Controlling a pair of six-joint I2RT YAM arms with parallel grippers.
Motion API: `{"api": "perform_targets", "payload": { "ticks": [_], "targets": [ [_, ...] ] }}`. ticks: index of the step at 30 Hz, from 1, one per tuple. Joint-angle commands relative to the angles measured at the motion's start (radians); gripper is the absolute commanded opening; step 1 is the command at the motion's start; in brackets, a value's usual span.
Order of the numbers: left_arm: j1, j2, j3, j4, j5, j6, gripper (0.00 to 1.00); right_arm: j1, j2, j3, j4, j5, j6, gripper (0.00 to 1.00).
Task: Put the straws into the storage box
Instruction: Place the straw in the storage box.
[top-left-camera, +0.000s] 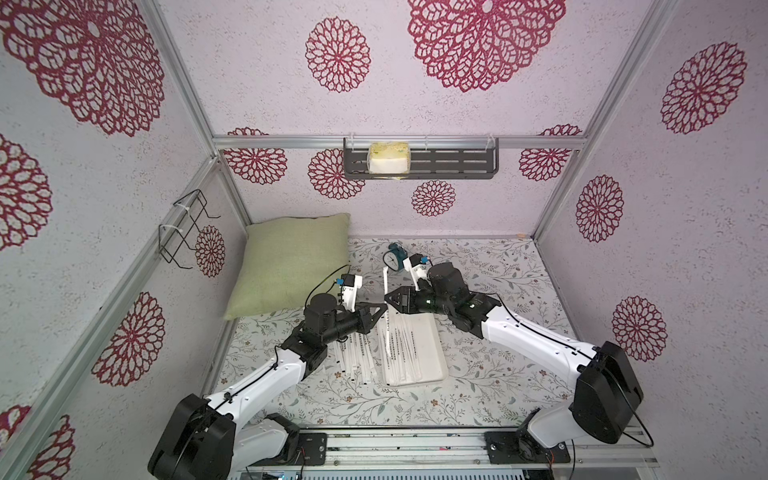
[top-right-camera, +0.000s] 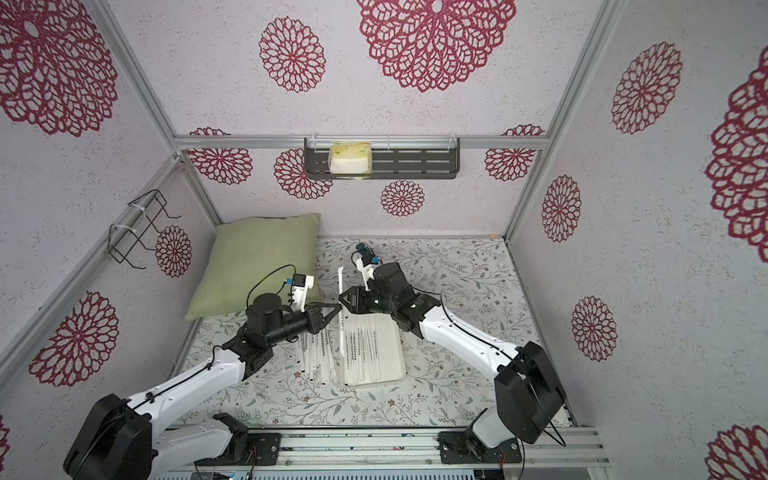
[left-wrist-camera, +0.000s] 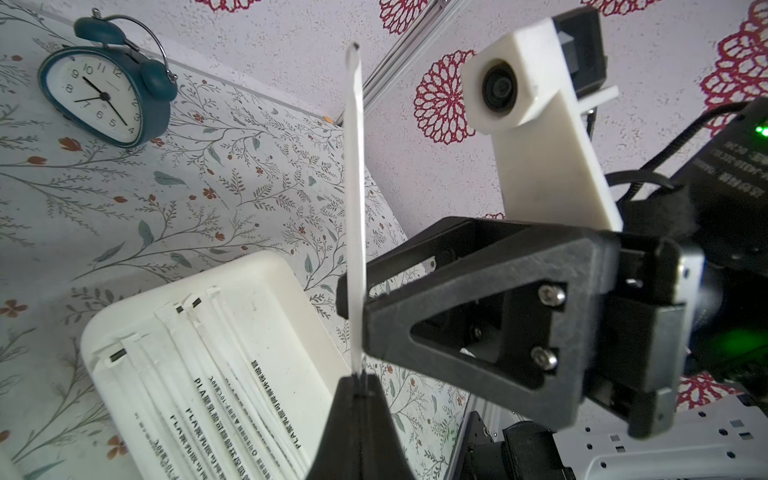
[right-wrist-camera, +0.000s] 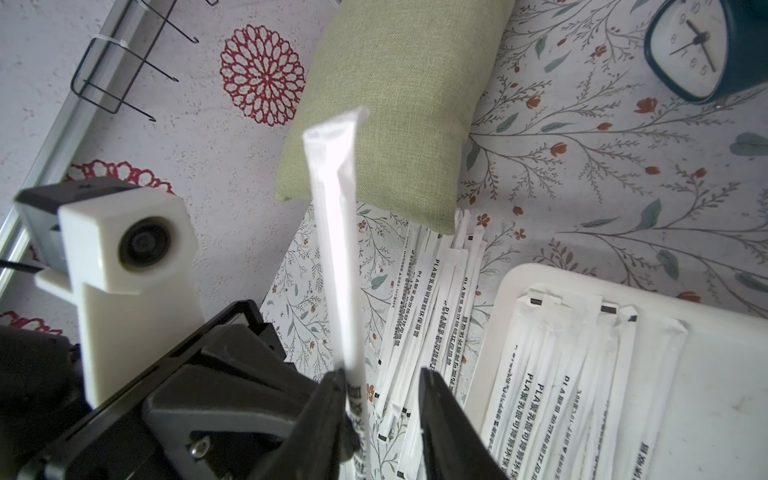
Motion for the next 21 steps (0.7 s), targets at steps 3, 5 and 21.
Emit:
{"api": "perform_targets", "payload": {
  "ticks": [3, 5, 21],
  "targets": [
    [-0.015, 0.018, 0.005, 0.039, 0.018, -0.002, 0.03, 0.002, 0.000, 0.025, 0.058, -0.005, 0.023, 0.30],
    [-0.018, 0.019, 0.007, 0.038, 0.018, -0.003, 0.03, 0.002, 0.003, 0.025, 0.060, -0.003, 0.028, 0.27],
    [-0.021, 0.039, 0.008, 0.050, 0.011, -0.020, 0.10, 0.002, -0.006, -0.022, 0.094, 0.035, 0.071, 0.14]
  ]
}}
